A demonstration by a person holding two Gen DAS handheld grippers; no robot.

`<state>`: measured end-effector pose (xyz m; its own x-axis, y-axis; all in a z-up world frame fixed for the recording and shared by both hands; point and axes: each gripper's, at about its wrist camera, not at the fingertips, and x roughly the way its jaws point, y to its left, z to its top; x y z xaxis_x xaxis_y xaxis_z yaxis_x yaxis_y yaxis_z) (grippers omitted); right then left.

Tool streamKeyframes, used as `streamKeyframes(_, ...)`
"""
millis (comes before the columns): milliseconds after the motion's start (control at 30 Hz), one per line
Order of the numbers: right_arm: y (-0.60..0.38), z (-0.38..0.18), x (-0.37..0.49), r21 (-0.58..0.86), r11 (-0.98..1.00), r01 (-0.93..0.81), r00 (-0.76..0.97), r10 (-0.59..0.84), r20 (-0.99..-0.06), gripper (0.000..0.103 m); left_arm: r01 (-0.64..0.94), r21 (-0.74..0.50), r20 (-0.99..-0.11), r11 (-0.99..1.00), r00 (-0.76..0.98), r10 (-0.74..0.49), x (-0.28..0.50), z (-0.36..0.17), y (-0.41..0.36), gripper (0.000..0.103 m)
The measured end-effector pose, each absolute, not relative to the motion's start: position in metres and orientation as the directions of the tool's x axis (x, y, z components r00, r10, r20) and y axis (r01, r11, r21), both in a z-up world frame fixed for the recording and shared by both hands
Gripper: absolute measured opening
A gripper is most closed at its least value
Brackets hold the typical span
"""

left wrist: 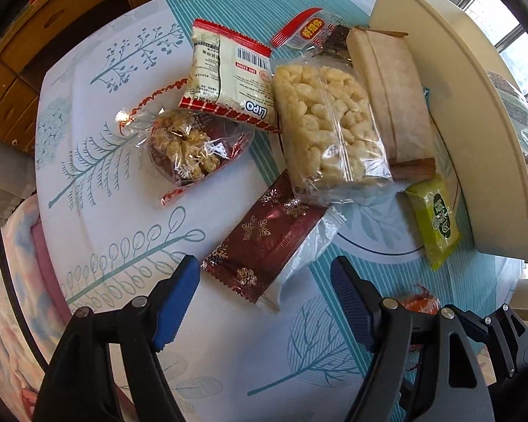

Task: Organize snacks
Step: 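Lower left tool to dark red wrapper while right tool reaches red packet, then close left gripper on dark red wrapper while right gripper closes on red packet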

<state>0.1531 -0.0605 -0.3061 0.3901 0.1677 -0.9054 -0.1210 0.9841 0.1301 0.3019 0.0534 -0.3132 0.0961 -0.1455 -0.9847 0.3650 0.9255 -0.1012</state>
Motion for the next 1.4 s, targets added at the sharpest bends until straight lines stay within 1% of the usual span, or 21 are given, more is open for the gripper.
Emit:
streamKeyframes(167, -0.060, -0.307, 0.161, 0.134, 0.982, -0.135, 0.394, 0.177, -0.902, 0.063, 0.364, -0.108, -0.983, 0.925, 0.103, -0.155, 0.305, -0.323, 0.052, 0.075)
streamKeyframes(233, -0.058, -0.307, 0.162, 0.126, 0.982, -0.144, 0.401, 0.174, -0.899, 0.060, 0.367, -0.106, -0.981, 0.924, 0.113, -0.157, 0.305, -0.325, 0.049, 0.074)
streamKeyframes(267, -0.057, -0.307, 0.161, 0.122, 0.982, -0.147, 0.405, 0.172, -0.898, 0.057, 0.367, -0.103, -0.980, 0.924, 0.121, -0.158, 0.305, -0.325, 0.049, 0.073)
streamKeyframes(300, -0.056, -0.307, 0.162, 0.116, 0.982, -0.147, 0.407, 0.167, -0.898, 0.053, 0.368, -0.098, -0.979, 0.925, 0.128, -0.155, 0.306, -0.325, 0.048, 0.069)
streamKeyframes(333, -0.055, -0.307, 0.162, 0.108, 0.983, -0.146, 0.409, 0.159, -0.899, 0.049, 0.370, -0.098, -0.979, 0.924, 0.133, -0.157, 0.306, -0.325, 0.048, 0.068)
streamKeyframes(400, -0.058, -0.308, 0.161, 0.103, 0.984, -0.148, 0.408, 0.156, -0.900, 0.048, 0.368, -0.103, -0.978, 0.924, 0.133, -0.162, 0.309, -0.327, 0.052, 0.066)
streamKeyframes(467, -0.055, -0.307, 0.161, 0.092, 0.983, -0.159, 0.407, 0.150, -0.901, 0.047, 0.370, -0.104, -0.978, 0.923, 0.129, -0.162, 0.310, -0.327, 0.055, 0.061)
streamKeyframes(500, -0.053, -0.306, 0.162, 0.084, 0.981, -0.173, 0.406, 0.149, -0.902, 0.047, 0.371, -0.105, -0.978, 0.923, 0.130, -0.163, 0.310, -0.327, 0.055, 0.058)
streamKeyframes(700, -0.051, -0.304, 0.164, 0.093, 0.977, -0.193, 0.397, 0.164, -0.903, 0.044, 0.349, -0.129, -0.978, 0.928, 0.112, -0.178, 0.305, -0.324, 0.068, 0.050)
streamKeyframes(767, -0.050, -0.302, 0.163, 0.097, 0.975, -0.201, 0.400, 0.172, -0.900, 0.037, 0.346, -0.136, -0.977, 0.928, 0.108, -0.183, 0.300, -0.321, 0.069, 0.049)
streamKeyframes(800, -0.050, -0.299, 0.162, 0.099, 0.974, -0.205, 0.406, 0.176, -0.897, 0.032, 0.346, -0.137, -0.977, 0.928, 0.106, -0.184, 0.296, -0.320, 0.070, 0.048)
streamKeyframes(833, -0.049, -0.298, 0.162, 0.098, 0.973, -0.208, 0.407, 0.177, -0.896, 0.029, 0.347, -0.138, -0.977, 0.928, 0.107, -0.185, 0.294, -0.319, 0.071, 0.040)
streamKeyframes(967, -0.048, -0.295, 0.160, 0.099, 0.973, -0.211, 0.408, 0.179, -0.895, 0.021, 0.329, -0.148, -0.978, 0.933, 0.095, -0.188, 0.287, -0.317, 0.077, 0.038)
streamKeyframes(1000, -0.047, -0.294, 0.160, 0.098, 0.972, -0.212, 0.409, 0.180, -0.895, 0.016, 0.327, -0.152, -0.977, 0.933, 0.094, -0.192, 0.284, -0.316, 0.079, 0.038)
streamKeyframes(1033, -0.047, -0.293, 0.159, 0.097, 0.972, -0.214, 0.411, 0.180, -0.894, 0.014, 0.324, -0.155, -0.976, 0.933, 0.095, -0.195, 0.280, -0.313, 0.080, 0.037)
streamKeyframes(1067, -0.046, -0.291, 0.159, 0.096, 0.972, -0.215, 0.412, 0.179, -0.894, 0.008, 0.323, -0.156, -0.976, 0.934, 0.094, -0.196, 0.276, -0.311, 0.081, 0.037)
streamKeyframes(1100, -0.045, -0.291, 0.159, 0.096, 0.972, -0.216, 0.409, 0.180, -0.895, 0.005, 0.322, -0.157, -0.976, 0.934, 0.095, -0.197, 0.271, -0.308, 0.083, 0.037)
streamKeyframes(1133, -0.045, -0.291, 0.158, 0.095, 0.972, -0.216, 0.407, 0.178, -0.896, 0.003, 0.323, -0.157, -0.976, 0.933, 0.097, -0.197, 0.267, -0.306, 0.085, 0.037)
streamKeyframes(1300, -0.045, -0.291, 0.154, 0.086, 0.979, -0.186, 0.410, 0.157, -0.898, 0.003, 0.315, -0.165, -0.972, 0.934, 0.107, -0.208, 0.246, -0.292, 0.101, 0.037)
streamKeyframes(1400, -0.048, -0.288, 0.153, 0.113, 0.982, -0.150, 0.412, 0.166, -0.896, 0.004, 0.303, -0.173, -0.970, 0.937, 0.114, -0.216, 0.235, -0.284, 0.112, 0.037)
